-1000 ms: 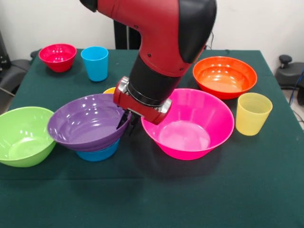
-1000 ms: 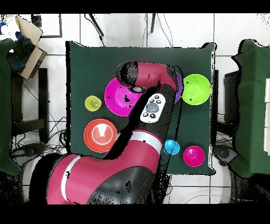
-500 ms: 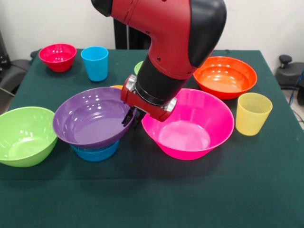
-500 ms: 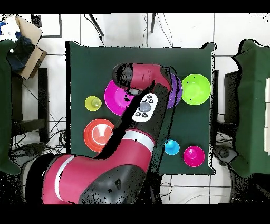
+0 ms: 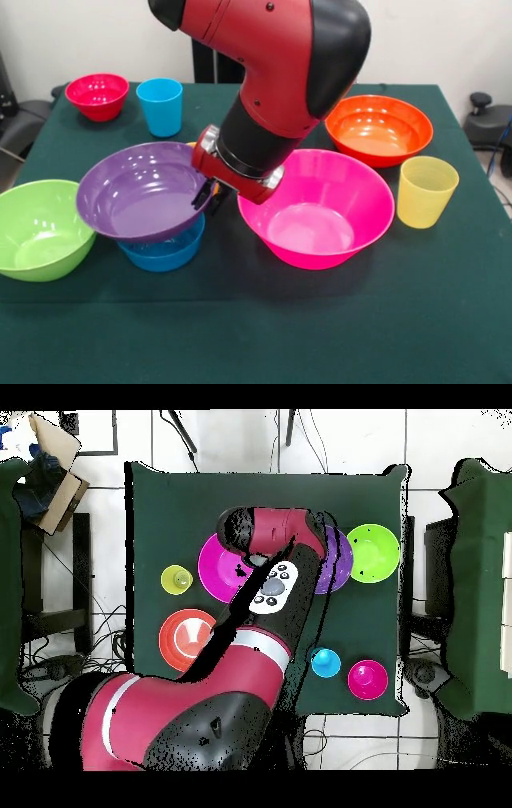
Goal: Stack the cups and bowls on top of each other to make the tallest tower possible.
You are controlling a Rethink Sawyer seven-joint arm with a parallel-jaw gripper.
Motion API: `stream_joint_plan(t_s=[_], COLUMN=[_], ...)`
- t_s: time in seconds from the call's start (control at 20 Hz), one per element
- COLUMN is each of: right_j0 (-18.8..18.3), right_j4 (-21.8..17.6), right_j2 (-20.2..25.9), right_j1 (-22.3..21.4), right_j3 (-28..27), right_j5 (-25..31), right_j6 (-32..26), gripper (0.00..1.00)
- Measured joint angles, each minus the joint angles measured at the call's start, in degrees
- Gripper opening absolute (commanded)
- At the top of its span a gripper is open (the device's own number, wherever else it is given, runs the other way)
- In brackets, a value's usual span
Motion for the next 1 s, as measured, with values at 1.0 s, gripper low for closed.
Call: stream_joint_plan(t_s=[1.0], right_j0=[0.32], right_j4=[0.22], right_j2=[-1.73], right_j1=[1.94], right_j3=[-1.02], right_j5=[-0.05], right_j6=[2.93], gripper=[0.0])
